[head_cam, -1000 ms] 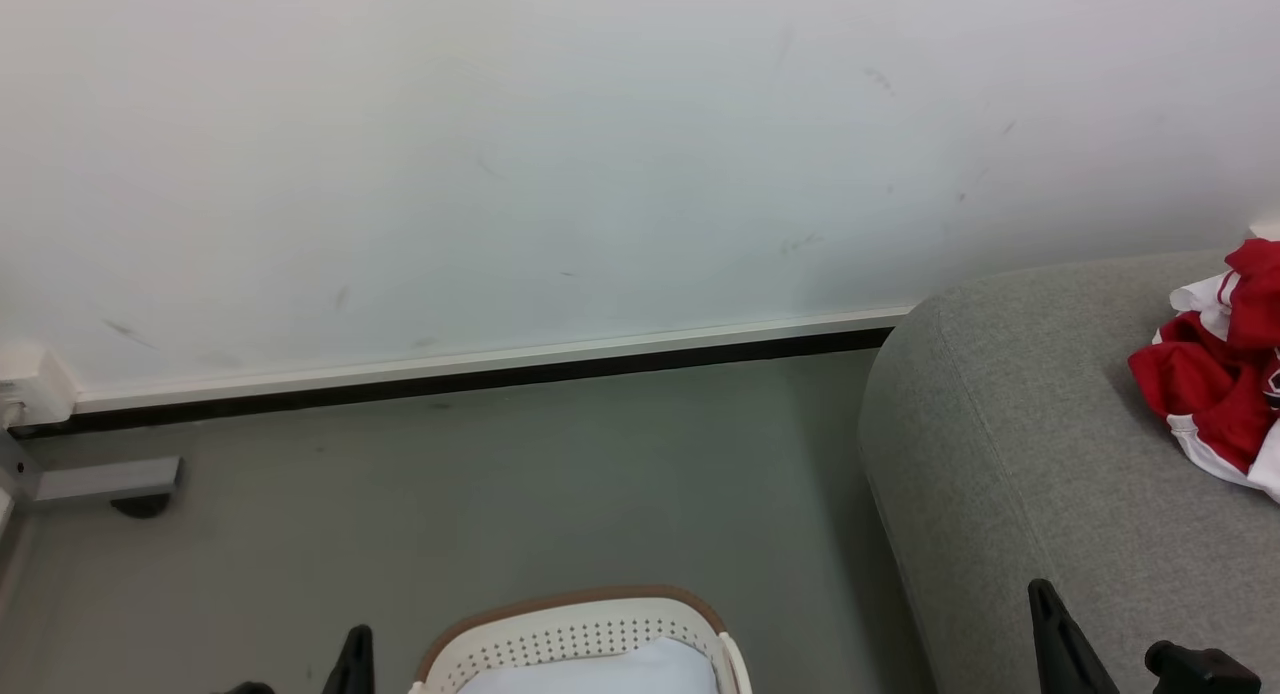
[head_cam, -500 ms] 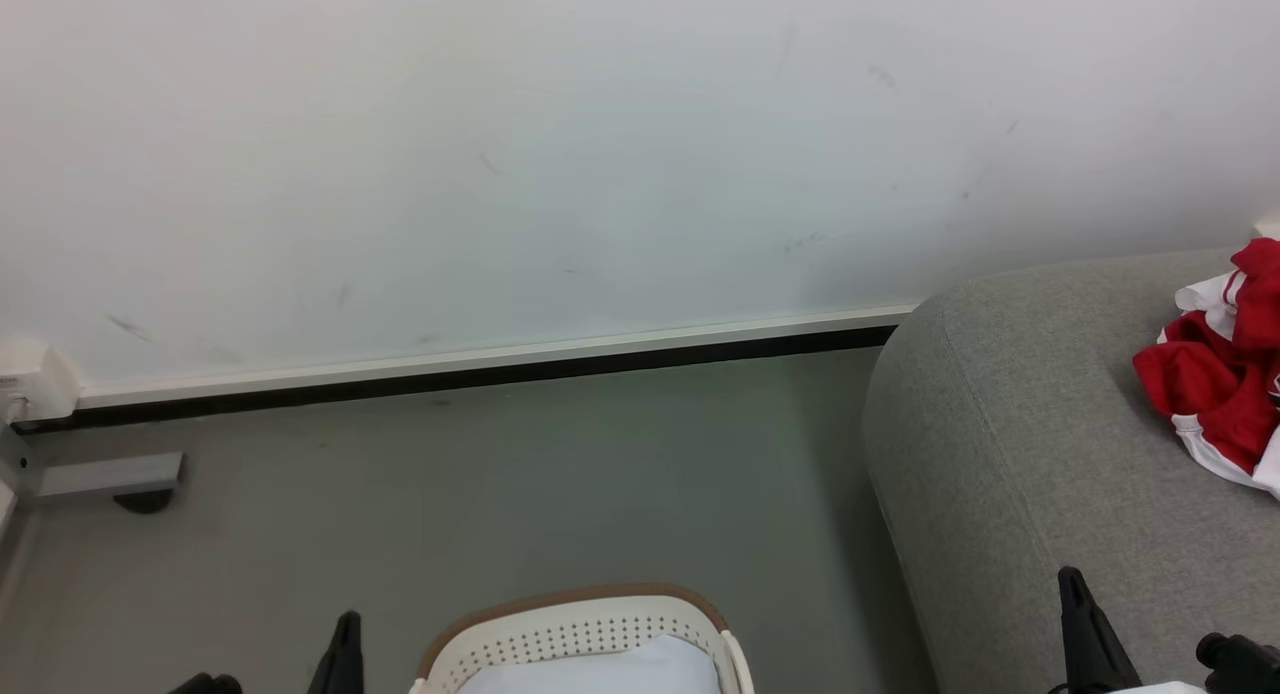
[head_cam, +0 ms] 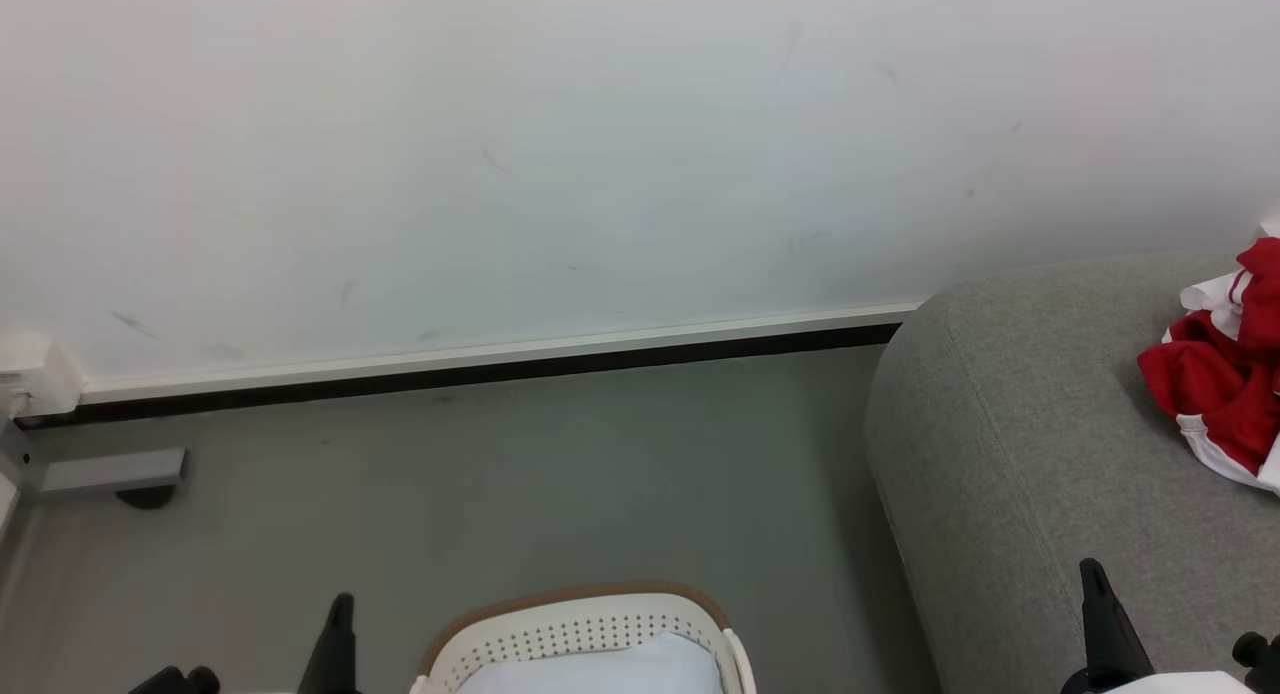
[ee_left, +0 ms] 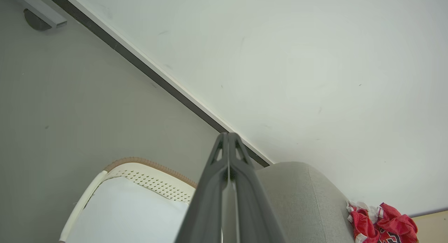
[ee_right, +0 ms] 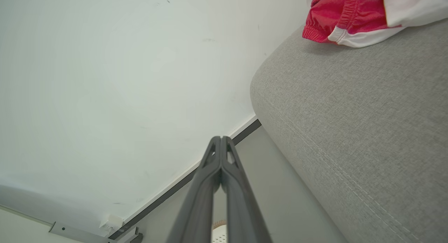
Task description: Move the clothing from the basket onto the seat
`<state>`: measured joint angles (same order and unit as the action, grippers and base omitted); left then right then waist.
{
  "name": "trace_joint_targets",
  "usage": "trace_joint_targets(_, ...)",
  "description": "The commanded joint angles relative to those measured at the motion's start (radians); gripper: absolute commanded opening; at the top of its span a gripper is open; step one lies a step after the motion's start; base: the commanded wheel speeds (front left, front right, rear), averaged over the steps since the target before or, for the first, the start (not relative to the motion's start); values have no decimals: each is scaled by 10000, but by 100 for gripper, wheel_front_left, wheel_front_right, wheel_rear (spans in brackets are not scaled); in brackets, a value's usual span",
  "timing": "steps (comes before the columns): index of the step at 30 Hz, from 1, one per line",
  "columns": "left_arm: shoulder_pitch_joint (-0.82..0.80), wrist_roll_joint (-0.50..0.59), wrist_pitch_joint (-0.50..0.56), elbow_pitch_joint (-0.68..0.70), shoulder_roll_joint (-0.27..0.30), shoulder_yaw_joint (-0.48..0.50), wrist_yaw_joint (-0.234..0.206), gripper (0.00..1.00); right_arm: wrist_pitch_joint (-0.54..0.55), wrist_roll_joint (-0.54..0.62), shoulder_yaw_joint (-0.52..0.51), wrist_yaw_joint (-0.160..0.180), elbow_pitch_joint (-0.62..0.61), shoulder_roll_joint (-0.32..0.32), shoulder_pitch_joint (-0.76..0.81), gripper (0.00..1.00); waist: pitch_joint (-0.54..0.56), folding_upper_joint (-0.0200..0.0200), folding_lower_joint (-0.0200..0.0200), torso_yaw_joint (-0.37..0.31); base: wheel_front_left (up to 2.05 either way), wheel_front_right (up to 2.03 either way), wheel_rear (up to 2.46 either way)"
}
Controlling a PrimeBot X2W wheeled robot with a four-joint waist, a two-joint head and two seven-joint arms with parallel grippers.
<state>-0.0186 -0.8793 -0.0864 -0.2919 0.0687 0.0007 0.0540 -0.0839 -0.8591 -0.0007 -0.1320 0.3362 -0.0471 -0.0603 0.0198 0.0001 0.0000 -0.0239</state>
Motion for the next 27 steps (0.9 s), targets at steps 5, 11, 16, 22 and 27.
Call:
trace_joint_targets(5,-298,-773,207,157,-1,165,122,0,195,-761,-138,9,-224,-33,-305,0,-13,-1,0,14,0,0,0)
trace_joint_targets(11,-364,-1453,401,194,-20,268,187,0,380,-1458,-248,10,-306,-35,-331,0,-30,-1,0,32,0,0,0)
trace_joint_targets(16,-427,-1999,545,228,-36,355,256,0,528,-2022,-326,11,-370,-36,-336,0,-44,-1,0,46,0,0,0)
trace_joint_targets(22,-488,-2617,716,260,-53,449,310,0,698,-2651,-424,12,-436,-38,-364,0,-60,-1,0,63,0,0,0)
trace_joint_targets(27,-533,-3112,857,286,-65,519,368,0,834,-3170,-504,12,-486,-39,-384,0,-74,-1,0,77,0,0,0)
